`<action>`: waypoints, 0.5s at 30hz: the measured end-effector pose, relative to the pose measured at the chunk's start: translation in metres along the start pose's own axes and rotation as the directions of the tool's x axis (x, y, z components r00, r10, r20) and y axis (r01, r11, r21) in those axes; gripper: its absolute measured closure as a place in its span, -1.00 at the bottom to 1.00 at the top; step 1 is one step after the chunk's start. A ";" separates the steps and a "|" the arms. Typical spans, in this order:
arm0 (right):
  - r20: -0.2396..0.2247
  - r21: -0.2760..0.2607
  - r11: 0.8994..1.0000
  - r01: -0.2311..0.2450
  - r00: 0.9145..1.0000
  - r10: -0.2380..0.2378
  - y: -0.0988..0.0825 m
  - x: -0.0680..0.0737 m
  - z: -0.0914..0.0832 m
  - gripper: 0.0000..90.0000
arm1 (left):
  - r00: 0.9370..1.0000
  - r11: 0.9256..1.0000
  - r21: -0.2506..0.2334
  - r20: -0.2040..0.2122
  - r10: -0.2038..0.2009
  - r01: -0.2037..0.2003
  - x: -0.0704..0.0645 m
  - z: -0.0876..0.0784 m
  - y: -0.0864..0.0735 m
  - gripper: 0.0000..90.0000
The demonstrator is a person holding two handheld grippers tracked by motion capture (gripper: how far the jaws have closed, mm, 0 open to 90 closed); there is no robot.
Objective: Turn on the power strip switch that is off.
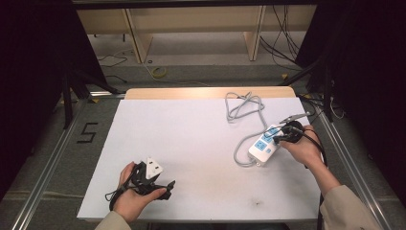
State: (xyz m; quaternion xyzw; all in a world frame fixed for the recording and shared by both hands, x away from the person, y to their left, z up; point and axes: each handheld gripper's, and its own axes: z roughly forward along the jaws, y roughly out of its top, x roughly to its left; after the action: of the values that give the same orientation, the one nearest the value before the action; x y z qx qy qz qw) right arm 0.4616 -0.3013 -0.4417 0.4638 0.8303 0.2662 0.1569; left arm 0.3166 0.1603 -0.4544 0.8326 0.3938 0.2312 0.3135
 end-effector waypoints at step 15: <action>0.015 0.011 1.000 0.003 1.000 -0.003 0.000 -0.002 0.000 1.00 | 1.000 1.000 0.001 0.001 0.000 0.000 -0.001 0.001 0.001 -0.82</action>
State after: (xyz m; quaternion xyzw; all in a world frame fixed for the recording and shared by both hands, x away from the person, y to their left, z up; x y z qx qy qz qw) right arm 0.4622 -0.3028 -0.4420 0.4655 0.8312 0.2579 0.1611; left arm 0.3172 0.1587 -0.4552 0.8328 0.3940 0.2307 0.3132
